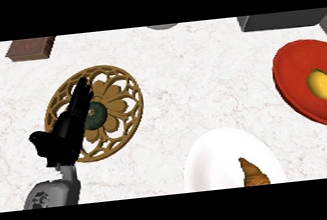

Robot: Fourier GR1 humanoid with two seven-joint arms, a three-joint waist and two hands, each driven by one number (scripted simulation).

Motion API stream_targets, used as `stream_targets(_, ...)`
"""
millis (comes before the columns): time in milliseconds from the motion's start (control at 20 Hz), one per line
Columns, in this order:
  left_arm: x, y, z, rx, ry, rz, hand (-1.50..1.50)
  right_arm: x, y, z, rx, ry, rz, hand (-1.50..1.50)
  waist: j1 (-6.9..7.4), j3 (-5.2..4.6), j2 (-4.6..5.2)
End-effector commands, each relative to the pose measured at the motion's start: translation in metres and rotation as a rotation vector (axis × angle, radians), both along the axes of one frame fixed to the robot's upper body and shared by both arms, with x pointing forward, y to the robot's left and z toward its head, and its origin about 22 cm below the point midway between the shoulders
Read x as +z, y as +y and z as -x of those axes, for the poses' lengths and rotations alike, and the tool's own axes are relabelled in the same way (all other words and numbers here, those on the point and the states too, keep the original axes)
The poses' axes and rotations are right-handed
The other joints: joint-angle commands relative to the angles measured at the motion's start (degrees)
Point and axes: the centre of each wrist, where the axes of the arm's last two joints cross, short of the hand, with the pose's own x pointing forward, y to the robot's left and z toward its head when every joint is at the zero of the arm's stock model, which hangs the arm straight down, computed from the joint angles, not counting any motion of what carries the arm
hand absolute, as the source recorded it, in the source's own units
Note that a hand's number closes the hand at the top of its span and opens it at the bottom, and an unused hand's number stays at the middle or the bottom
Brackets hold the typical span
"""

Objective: Pick the lemon from the plate and place it in the bowl

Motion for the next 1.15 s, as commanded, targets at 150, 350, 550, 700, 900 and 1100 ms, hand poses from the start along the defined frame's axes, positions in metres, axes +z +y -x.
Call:
stream_targets(150,0.005,-0.006,-0.003,0.018,0.003,0.009,0.0,0.037,-0.035,0.017,-0.016,0.042,-0.167,-1.5,-0.67,-0.06,-0.23)
stream_targets(350,0.003,0.007,0.005,0.005,0.009,0.007,0.0,0.021,-0.066,0.045,0.013,0.061,-0.274,-1.5,-0.39,-0.02,-0.12)
stream_targets(550,0.009,-0.005,0.008,0.005,-0.002,-0.006,0.0,0.025,-0.089,0.066,0.052,0.061,-0.309,-1.5,-0.04,0.02,0.0)
stream_targets(700,0.006,-0.005,0.007,0.0,-0.012,-0.012,0.0,0.005,-0.099,0.086,0.078,0.068,-0.332,-1.5,0.3,0.11,0.21)
stream_targets(900,-0.001,0.003,0.002,-0.004,-0.014,-0.013,0.0,0.009,-0.108,0.098,0.116,0.077,-0.326,-1.5,0.01,0.11,0.24)
stream_targets(1100,-0.007,0.001,0.0,0.0,0.018,0.008,0.0,-0.012,-0.102,0.103,0.127,0.105,-0.304,-1.5,-0.08,0.11,0.21)
